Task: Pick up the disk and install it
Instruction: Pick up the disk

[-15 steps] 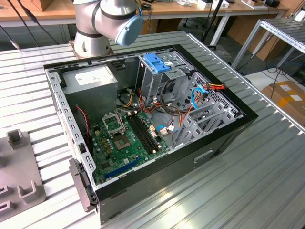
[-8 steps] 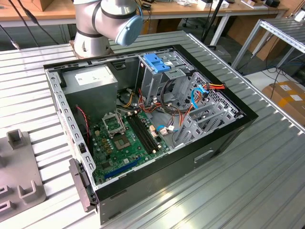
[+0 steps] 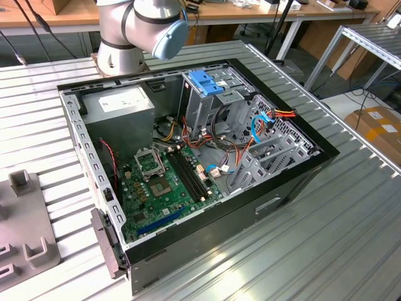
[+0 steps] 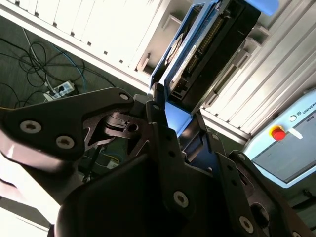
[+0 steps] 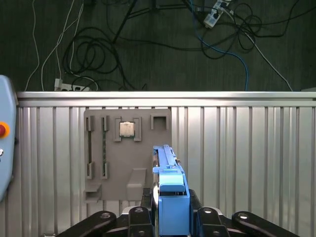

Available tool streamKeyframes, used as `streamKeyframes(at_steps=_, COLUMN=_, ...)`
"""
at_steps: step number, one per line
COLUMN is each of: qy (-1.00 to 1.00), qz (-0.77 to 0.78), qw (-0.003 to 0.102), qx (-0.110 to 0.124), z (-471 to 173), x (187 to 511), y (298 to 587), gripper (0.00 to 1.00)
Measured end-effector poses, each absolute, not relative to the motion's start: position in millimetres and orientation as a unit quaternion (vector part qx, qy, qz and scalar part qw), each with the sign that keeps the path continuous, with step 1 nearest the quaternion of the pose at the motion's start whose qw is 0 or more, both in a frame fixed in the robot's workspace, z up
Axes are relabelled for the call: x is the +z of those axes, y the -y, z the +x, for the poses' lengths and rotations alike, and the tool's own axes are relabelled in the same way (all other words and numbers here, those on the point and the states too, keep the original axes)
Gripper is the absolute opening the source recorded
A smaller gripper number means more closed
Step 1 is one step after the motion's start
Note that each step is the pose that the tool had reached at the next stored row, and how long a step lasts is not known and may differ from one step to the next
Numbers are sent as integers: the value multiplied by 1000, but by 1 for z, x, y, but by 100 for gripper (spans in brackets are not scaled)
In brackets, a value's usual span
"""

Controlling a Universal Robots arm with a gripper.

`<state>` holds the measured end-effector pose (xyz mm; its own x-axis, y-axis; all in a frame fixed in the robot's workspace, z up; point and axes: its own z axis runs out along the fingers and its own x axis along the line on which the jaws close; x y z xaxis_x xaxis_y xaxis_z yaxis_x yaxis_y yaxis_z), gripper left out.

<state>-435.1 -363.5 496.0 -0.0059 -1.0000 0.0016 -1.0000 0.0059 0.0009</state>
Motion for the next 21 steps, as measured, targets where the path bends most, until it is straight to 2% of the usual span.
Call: streamKeyframes(at_steps=21, qy=709, qz=705, qw=1, qx=0, z=-393, x=496, y=364, gripper=37)
